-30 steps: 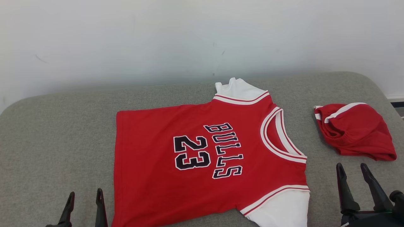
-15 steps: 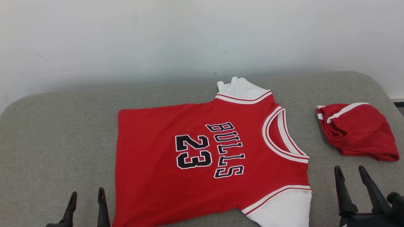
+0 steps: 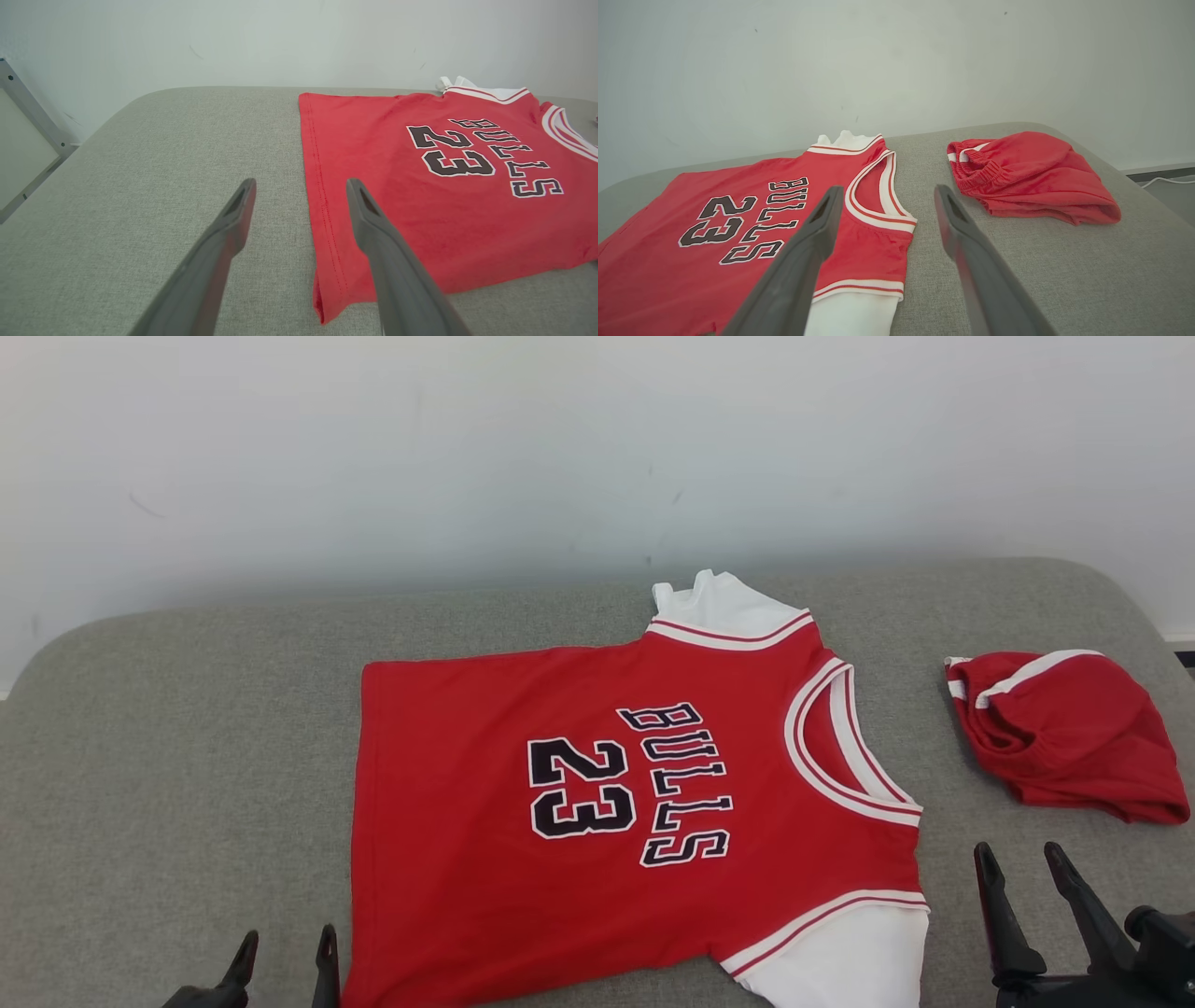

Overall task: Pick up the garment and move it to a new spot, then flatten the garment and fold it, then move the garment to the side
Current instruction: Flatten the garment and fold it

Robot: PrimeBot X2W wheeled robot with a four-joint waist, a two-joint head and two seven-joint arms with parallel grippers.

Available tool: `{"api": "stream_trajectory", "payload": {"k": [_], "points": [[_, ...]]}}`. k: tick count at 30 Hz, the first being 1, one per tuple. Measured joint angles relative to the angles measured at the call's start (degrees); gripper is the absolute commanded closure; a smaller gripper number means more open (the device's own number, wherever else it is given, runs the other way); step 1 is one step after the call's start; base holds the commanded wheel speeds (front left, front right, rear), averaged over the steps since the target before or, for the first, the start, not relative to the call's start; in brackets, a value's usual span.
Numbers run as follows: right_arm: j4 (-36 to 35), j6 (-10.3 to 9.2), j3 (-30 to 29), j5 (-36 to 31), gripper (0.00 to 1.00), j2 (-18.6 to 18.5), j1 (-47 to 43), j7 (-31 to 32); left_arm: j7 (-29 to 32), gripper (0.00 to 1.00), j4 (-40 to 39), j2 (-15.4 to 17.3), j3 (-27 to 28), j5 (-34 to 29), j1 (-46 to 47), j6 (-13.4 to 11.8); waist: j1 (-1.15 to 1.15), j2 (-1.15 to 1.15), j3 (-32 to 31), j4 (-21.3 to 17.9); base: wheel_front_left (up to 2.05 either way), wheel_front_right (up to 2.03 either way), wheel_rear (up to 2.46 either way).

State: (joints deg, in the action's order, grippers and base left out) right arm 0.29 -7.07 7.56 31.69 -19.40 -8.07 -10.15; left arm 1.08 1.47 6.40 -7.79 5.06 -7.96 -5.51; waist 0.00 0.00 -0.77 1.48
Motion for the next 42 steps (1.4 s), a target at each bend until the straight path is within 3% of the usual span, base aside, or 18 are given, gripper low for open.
{"api": "stream_trajectory", "payload": {"k": [19, 42], "points": [[-0.3, 0.0, -0.2, 0.0, 0.0, -0.2, 0.0, 1.6, 3.7, 0.0, -3.1, 1.5, -2.0, -3.8, 0.0, 0.0, 0.0, 0.0, -0.1, 0.2, 0.0, 0.0, 0.0], [-0.4, 0.0, -0.2, 0.3, 0.0, 0.3, -0.7, 2.1, 4.6, 0.0, -7.2, 3.2, 0.0, -4.6, 1.3, -0.4, 0.0, 0.0, -0.1, 2.1, 0.0, 0.0, 0.0]]}}
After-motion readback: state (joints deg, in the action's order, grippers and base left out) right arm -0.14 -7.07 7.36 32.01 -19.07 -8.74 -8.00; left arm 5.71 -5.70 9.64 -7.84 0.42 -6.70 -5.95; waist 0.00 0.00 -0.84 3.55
